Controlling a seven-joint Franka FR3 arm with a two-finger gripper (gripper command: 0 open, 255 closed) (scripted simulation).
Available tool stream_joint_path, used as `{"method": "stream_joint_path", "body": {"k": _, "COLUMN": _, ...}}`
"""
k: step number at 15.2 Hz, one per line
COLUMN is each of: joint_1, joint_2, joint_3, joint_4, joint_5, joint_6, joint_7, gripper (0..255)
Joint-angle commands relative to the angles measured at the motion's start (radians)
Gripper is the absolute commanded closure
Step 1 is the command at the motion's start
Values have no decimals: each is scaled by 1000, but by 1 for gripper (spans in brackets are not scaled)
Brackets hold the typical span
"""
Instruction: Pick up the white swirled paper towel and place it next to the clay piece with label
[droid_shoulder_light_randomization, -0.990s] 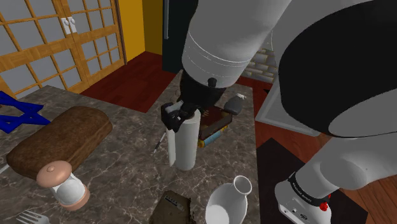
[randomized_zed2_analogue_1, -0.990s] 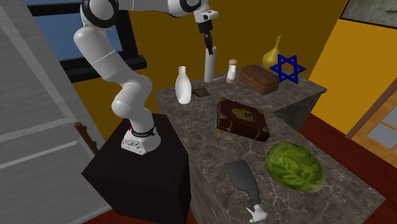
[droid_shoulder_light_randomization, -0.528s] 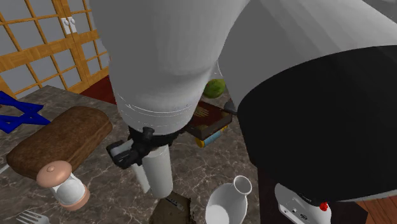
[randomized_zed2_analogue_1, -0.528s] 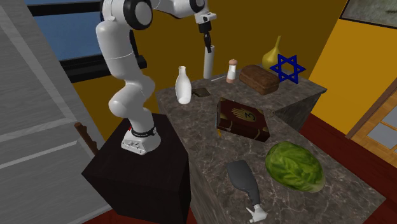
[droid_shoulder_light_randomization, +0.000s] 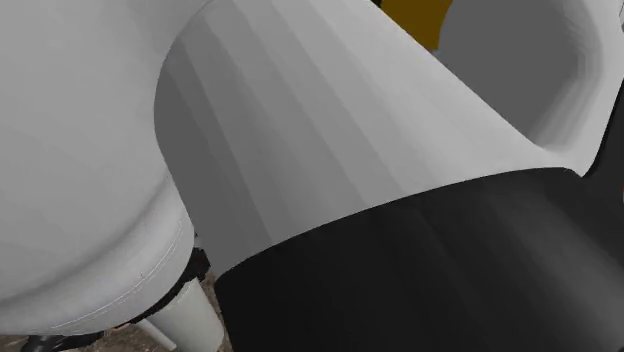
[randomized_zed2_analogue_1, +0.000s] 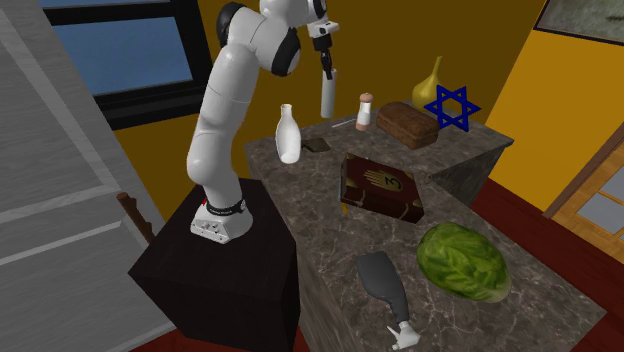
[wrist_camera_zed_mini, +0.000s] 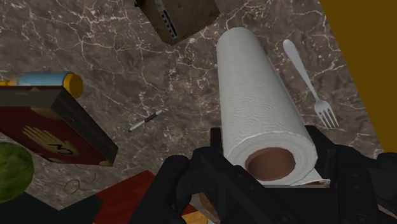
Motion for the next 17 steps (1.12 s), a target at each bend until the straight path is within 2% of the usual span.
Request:
{"method": "stream_joint_path", "body": {"k": 1, "joint_1": 64, "joint_2": 47, "joint_3": -32, "joint_4": 40, "joint_5": -36, "joint_6": -13, "joint_7": 21, "gripper": 255}}
{"method": "stream_joint_path", "body": {"k": 17, "joint_1": 41, "joint_2": 96, "joint_3": -66, "joint_4": -119, "joint_5": -94, "joint_6": 146, "joint_7": 107, "gripper": 255}}
